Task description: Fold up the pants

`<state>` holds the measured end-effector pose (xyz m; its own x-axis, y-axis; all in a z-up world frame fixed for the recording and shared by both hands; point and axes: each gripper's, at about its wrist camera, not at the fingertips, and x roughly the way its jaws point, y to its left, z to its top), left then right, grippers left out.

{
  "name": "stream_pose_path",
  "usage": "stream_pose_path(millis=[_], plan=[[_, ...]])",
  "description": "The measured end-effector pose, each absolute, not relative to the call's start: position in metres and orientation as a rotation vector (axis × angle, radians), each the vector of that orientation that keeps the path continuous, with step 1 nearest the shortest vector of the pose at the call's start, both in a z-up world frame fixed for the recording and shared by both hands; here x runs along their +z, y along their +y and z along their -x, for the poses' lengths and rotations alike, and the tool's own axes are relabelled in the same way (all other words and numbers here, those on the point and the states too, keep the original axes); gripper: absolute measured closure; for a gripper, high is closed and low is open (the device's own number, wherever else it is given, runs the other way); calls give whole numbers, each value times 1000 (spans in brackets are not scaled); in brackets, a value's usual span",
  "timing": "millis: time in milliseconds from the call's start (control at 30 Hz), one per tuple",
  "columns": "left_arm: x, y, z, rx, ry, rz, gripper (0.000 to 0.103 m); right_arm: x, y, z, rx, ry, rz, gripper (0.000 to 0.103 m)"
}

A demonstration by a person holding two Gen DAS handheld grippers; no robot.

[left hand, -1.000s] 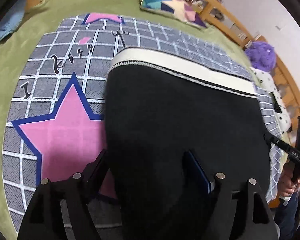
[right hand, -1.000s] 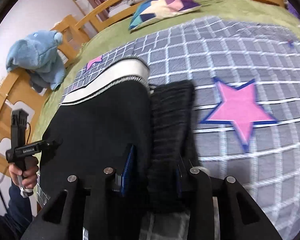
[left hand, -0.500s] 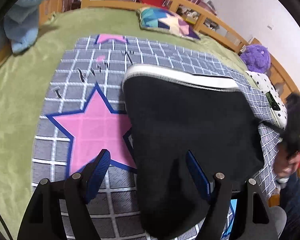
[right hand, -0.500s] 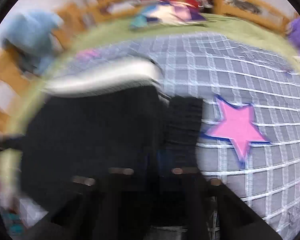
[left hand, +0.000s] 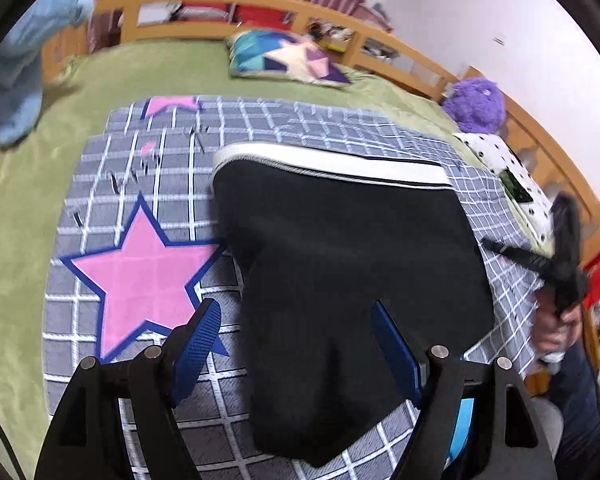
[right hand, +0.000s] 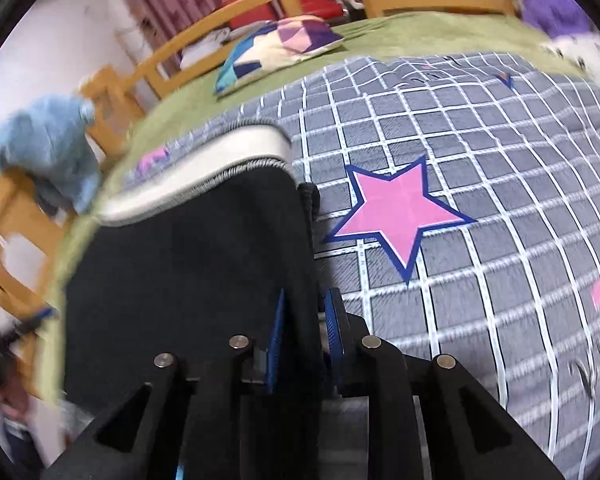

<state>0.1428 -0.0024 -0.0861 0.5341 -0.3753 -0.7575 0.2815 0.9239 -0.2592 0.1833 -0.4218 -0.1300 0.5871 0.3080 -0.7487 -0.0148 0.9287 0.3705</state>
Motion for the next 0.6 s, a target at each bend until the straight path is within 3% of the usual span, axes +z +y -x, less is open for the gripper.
stream_pose_path(millis=[133, 167, 300, 500, 600], plan=[[-92, -1, -125, -391, 945, 78, 27, -89, -403, -149, 288, 868, -263, 83], [-97, 2, -120, -398, 958, 98, 27, -88, -395, -145, 318, 874, -242, 78], [-118, 10, -94, -463, 1017, 131, 27, -110, -382, -137, 312, 950, -165, 67], [-153, -3, -62, -431, 1064, 1, 27, -142, -397, -135, 270, 988, -299, 67], [-152, -13, -68, -345, 989, -25, 27, -147, -400, -134, 257, 999, -339, 64]])
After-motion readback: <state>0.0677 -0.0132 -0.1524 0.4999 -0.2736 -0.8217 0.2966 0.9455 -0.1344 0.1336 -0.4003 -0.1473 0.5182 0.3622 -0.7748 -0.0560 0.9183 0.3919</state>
